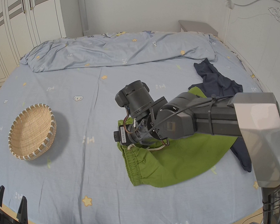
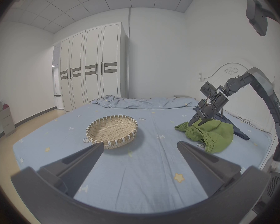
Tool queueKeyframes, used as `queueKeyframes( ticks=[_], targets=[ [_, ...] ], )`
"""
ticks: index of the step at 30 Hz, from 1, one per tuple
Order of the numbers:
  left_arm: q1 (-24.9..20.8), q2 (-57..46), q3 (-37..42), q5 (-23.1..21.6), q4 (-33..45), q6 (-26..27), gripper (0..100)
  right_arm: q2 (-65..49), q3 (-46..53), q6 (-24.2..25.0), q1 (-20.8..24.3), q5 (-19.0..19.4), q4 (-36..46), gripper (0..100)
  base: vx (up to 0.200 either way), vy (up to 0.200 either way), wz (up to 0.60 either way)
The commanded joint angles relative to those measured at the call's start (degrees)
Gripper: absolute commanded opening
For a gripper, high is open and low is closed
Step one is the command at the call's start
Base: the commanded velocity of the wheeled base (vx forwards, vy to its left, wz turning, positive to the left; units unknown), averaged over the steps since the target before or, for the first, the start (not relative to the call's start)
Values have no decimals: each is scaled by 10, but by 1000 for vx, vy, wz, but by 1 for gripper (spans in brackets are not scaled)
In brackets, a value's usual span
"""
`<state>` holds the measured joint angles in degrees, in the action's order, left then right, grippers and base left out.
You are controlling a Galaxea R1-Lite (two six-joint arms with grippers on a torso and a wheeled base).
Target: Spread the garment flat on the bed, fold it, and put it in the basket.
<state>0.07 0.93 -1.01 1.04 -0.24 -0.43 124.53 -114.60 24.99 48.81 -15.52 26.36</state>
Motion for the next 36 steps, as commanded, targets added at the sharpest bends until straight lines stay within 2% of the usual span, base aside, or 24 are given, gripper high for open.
queueKeyframes(
  ticks=[1,6,9,10,11,13,15,19,21,23,25,26,29,34,35,36],
  targets=[
    [0,-9,10,0,0,0,100,-11,0,0,-13,-1,5,100,0,0,0],
    [0,-9,10,-1,0,1,100,-81,0,7,-47,4,6,100,0,0,0],
    [-1,-9,10,0,0,0,100,-148,10,7,-74,19,5,100,0,0,0],
    [0,-9,10,0,0,0,100,-182,40,7,-82,33,4,100,0,0,0],
    [0,-9,10,0,0,0,100,-182,40,7,-82,33,4,100,0,0,0],
    [-1,-9,10,0,0,0,100,-231,90,3,-87,73,3,100,0,0,0],
    [0,-9,10,-1,1,1,100,-251,108,3,-86,90,3,100,0,0,0],
    [-1,-9,10,-2,1,2,100,-284,135,8,-92,96,4,100,0,0,0],
    [-1,-9,10,-2,1,2,100,-300,165,8,-108,102,2,100,0,0,0],
    [-1,-9,10,-4,1,7,100,-343,247,11,-144,138,-24,100,0,0,0],
    [-1,-9,10,-5,0,8,100,-346,258,11,-150,143,-32,100,0,0,0],
    [-1,-9,10,-6,0,10,100,-366,304,8,-174,167,-65,100,0,0,0],
    [-1,-9,10,-7,-2,20,100,-391,358,5,-205,208,-107,100,0,0,0],
    [-1,-9,9,-3,-11,17,100,-410,404,3,-236,217,-121,100,0,0,0],
    [0,-8,-18,-2,-32,8,100,-410,408,3,-241,217,-122,100,0,0,0],
    [-3,-4,-97,-8,-57,-33,100,-411,412,3,-244,218,-121,100,0,0,0]
  ],
)
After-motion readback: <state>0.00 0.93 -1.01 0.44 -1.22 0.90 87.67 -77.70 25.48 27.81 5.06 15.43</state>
